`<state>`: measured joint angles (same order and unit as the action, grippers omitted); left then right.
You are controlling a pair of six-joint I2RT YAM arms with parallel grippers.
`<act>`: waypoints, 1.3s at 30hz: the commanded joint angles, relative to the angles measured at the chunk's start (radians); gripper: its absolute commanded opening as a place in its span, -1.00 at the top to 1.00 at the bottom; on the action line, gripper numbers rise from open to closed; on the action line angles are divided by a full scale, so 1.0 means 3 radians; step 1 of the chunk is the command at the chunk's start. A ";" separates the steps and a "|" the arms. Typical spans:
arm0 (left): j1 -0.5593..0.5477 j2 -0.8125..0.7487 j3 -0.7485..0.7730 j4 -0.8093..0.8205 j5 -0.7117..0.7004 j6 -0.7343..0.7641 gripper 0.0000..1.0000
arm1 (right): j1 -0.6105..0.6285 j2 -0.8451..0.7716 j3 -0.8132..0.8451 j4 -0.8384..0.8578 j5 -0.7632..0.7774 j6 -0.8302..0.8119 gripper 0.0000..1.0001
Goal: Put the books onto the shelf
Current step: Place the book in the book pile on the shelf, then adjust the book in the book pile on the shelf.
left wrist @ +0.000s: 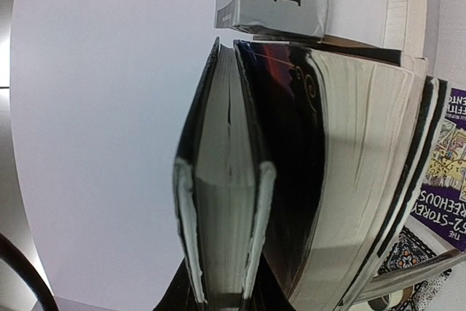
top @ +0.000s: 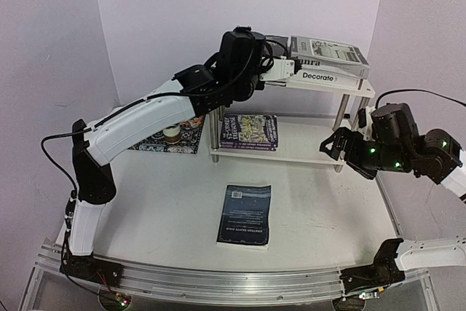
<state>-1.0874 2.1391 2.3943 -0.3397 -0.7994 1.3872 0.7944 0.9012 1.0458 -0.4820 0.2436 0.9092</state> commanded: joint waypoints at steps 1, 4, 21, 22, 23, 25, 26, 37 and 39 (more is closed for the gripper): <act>0.0000 -0.0002 0.0419 0.0570 -0.0249 0.0011 1.00 | -0.0014 0.0049 0.0195 -0.0056 -0.0040 -0.0128 -0.95; -0.0001 0.0043 0.0458 0.0580 -0.0252 -0.0021 1.00 | -0.0031 0.0086 0.0232 -0.0087 -0.0079 -0.0173 -0.96; -0.0031 -0.0272 -0.0153 0.0643 -0.0272 -0.0174 -0.99 | -0.0179 0.0316 0.0390 -0.0163 -0.0293 -0.0278 -0.96; -0.0034 -0.0309 -0.0203 0.0642 -0.0249 -0.0195 -1.00 | -0.0182 0.0327 0.0390 -0.0163 -0.0307 -0.0263 -0.96; -0.0036 -0.0339 -0.0257 0.0639 -0.0226 -0.0215 -0.99 | -0.0188 0.0340 0.0390 -0.0162 -0.0314 -0.0250 -0.96; -0.0044 -0.0418 -0.0404 0.0633 -0.0179 -0.0273 -0.99 | -0.0198 0.0357 0.0390 -0.0159 -0.0330 -0.0236 -0.96; -0.0046 -0.0465 -0.0501 0.0631 -0.0133 -0.0311 -0.99 | -0.0199 0.0363 0.0387 -0.0158 -0.0335 -0.0223 -0.96; -0.0061 -0.0800 -0.1001 0.0613 0.0066 -0.0734 -0.99 | -0.0206 0.0395 0.0374 -0.0147 -0.0359 -0.0167 -0.96; -0.0075 -0.0860 -0.1099 0.0609 0.0086 -0.0813 -0.99 | -0.0209 0.0404 0.0379 -0.0147 -0.0367 -0.0167 -0.96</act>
<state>-1.1007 1.9709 2.0964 -0.1833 -0.8001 1.2163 0.7387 1.0161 1.1255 -0.5175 0.1387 0.8539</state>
